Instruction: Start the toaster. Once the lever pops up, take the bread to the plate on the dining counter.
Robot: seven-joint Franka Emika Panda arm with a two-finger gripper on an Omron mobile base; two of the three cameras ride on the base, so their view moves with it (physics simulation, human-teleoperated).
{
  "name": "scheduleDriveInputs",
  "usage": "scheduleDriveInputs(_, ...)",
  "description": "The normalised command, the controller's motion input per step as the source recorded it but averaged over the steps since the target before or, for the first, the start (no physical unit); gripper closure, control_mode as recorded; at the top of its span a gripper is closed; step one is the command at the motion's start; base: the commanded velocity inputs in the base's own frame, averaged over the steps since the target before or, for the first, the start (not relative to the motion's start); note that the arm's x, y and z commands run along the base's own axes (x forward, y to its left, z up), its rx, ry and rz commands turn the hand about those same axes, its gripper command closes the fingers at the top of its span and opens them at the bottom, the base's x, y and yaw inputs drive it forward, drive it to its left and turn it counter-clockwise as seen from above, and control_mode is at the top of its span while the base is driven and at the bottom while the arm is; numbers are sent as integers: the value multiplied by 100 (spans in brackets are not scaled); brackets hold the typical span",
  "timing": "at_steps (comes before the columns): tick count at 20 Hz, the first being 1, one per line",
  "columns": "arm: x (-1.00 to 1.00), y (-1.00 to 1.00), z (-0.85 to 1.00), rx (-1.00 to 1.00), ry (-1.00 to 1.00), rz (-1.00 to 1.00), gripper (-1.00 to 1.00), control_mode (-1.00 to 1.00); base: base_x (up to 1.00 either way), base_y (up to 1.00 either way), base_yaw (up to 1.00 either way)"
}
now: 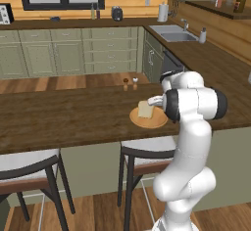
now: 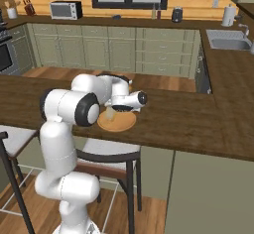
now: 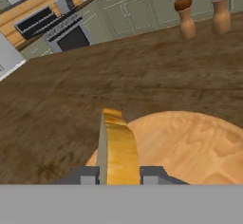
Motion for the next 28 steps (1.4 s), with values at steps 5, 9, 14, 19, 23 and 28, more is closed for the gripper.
scheduleDriveInputs(5,-16,1,-30,0,-8,0,100,-100,0,0,0)
scheduleDriveInputs(9,-53,10,-10,0,-13,0,-100,-100,0,0,0)
scheduleDriveInputs(14,-3,1,0,0,-3,-5,-100,-100,0,0,0)
scheduleDriveInputs(19,20,-4,0,0,0,-7,-100,-100,0,0,0)
scheduleDriveInputs(23,3,-28,0,0,0,-9,-100,-100,0,0,0)
scheduleDriveInputs(28,0,-48,0,-1,3,-11,-100,-100,0,0,0)
